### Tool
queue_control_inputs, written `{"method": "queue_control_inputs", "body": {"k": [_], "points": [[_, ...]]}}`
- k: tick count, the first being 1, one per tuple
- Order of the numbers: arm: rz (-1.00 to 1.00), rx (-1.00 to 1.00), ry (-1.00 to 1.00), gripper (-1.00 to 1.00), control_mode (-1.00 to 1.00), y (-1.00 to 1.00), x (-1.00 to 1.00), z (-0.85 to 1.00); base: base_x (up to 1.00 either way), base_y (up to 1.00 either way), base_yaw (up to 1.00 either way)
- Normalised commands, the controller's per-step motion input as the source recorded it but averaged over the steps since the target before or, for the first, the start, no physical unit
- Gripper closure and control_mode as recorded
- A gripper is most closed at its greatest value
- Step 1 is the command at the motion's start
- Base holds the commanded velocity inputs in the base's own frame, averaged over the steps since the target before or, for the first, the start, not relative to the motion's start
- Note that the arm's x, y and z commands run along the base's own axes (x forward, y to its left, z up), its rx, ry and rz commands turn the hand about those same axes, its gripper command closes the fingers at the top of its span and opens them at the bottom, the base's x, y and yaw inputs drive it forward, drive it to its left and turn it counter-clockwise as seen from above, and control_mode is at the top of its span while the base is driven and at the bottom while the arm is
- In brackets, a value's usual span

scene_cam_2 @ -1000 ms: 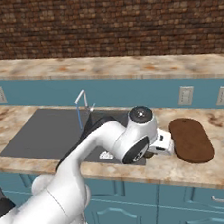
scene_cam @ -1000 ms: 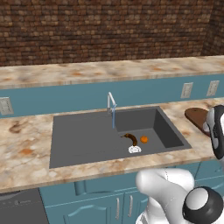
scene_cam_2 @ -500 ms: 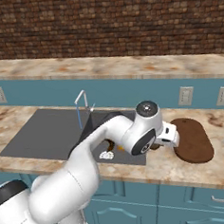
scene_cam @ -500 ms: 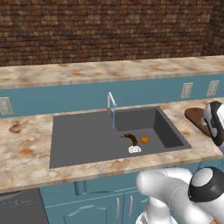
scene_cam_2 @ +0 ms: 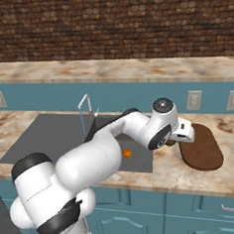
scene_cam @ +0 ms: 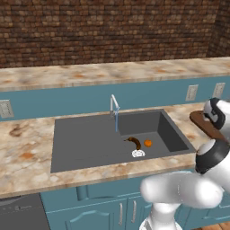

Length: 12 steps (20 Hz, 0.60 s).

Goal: Pick the tangerine, banana, kiwi from the sink and place them on the cutting board to airdry. Then turn off the sink faucet.

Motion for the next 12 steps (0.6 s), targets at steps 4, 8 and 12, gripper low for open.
{"method": "queue_control_inputs", "body": {"k": [4, 8, 12], "points": [[0.0, 0.0, 0.0, 1.0, -1.0, -0.47, 0.61, -0.11, 0.0, 0.0, 0.0], [0.0, 0.0, 0.0, 1.0, -1.0, -0.52, 0.41, -0.2, 0.0, 0.0, 0.0], [0.05, 0.01, -0.05, 1.0, -1.0, -0.35, 0.13, -0.22, 0.0, 0.0, 0.0]]}}
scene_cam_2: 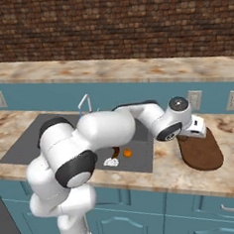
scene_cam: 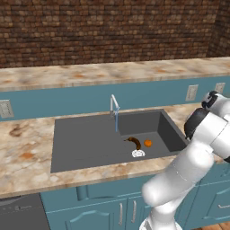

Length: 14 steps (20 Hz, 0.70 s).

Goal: Pick the tangerine, banana, kiwi from the sink and place them on the cutting board to airdry. Then turn off the sink faucet.

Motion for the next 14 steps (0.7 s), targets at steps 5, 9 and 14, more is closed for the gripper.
{"method": "queue_control_inputs", "body": {"k": [5, 9, 14], "points": [[0.08, 0.01, -0.05, 1.0, -1.0, -0.23, 0.07, -0.14, 0.0, 0.0, 0.0], [0.05, 0.01, 0.0, 1.0, -1.0, -0.07, 0.21, -0.1, 0.0, 0.0, 0.0], [0.02, 0.0, 0.01, 1.0, -1.0, -0.02, 0.31, -0.06, 0.0, 0.0, 0.0]]}}
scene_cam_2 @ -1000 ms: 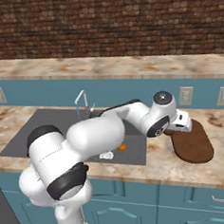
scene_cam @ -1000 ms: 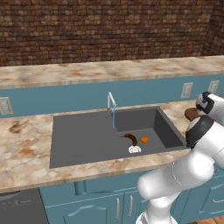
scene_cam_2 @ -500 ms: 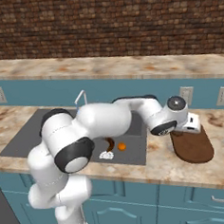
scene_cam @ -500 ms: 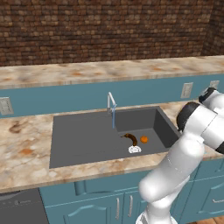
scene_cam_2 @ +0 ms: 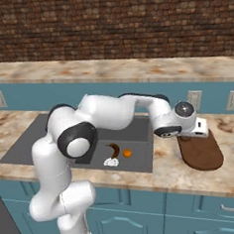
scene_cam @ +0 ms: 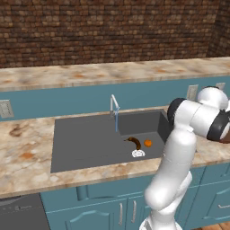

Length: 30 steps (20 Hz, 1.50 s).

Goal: Pick the tangerine, banana, kiwi from the sink and place them on the cutting board to airdry. Then turn off the sink faucet.

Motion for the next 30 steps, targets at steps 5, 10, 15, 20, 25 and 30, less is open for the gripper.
{"method": "queue_control_inputs", "body": {"k": [5, 10, 15, 20, 25, 30], "points": [[0.0, 0.01, 0.04, 1.0, -1.0, -0.12, 0.32, -0.11, 0.0, 0.0, 0.0], [0.0, 0.02, 0.03, 1.0, -1.0, -0.35, 0.29, -0.12, 0.0, 0.0, 0.0], [0.02, 0.03, 0.02, 1.0, -1.0, -0.28, 0.32, -0.07, 0.0, 0.0, 0.0], [0.02, 0.04, 0.04, 1.0, -1.0, -0.16, 0.33, -0.09, 0.0, 0.0, 0.0], [0.01, 0.03, 0.06, 1.0, -1.0, -0.08, 0.29, -0.21, 0.0, 0.0, 0.0], [0.01, 0.02, 0.06, 1.0, -1.0, -0.05, 0.26, -0.24, 0.0, 0.0, 0.0]]}}
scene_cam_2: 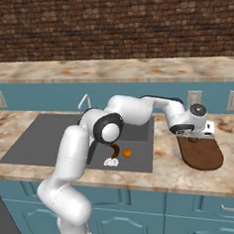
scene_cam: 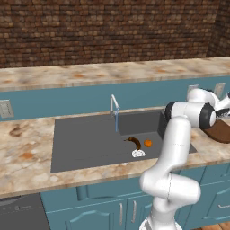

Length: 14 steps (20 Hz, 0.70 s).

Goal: Pick the tangerine, banana, kiwi from the sink and place them on the cutting board to airdry. Then turn off the sink faucet.

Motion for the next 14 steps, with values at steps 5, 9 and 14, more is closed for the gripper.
{"method": "queue_control_inputs", "body": {"k": [5, 9, 14], "points": [[0.0, 0.01, 0.05, 1.0, -1.0, -0.04, 0.25, -0.23, 0.0, 0.0, 0.0], [0.0, 0.0, 0.03, -1.0, -1.0, -0.09, 0.12, -0.12, 0.0, 0.0, 0.0], [0.0, 0.02, 0.0, -1.0, -1.0, -0.06, 0.0, 0.14, 0.0, 0.0, 0.0]]}}
